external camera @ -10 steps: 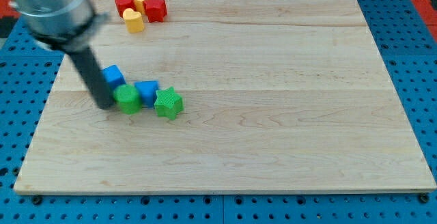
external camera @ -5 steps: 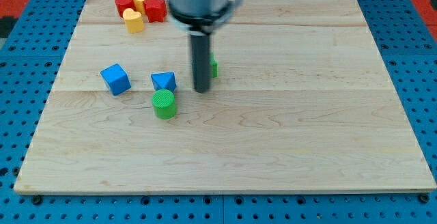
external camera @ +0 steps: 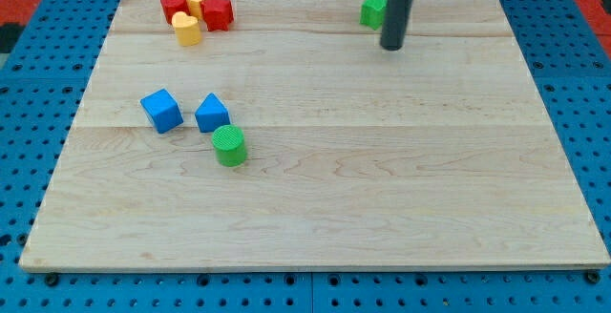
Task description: Separate the green star from the triangle
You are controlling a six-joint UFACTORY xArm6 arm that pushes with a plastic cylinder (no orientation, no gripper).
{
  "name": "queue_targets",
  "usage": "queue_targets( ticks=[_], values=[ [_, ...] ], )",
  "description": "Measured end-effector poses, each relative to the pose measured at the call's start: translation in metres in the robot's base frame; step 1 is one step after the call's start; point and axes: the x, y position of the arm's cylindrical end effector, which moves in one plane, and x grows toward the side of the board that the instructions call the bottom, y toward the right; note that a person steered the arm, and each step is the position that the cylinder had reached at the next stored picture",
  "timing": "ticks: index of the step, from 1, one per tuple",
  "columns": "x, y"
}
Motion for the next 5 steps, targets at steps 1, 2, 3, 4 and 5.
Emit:
queue_targets(
  ticks=[1, 2, 3, 4, 5],
  values=[
    [-0.036, -0.061],
    [-0.079, -0.05],
    [-0.077, 0.02],
    [-0.006, 0.007],
    [0.145, 0.014]
  ],
)
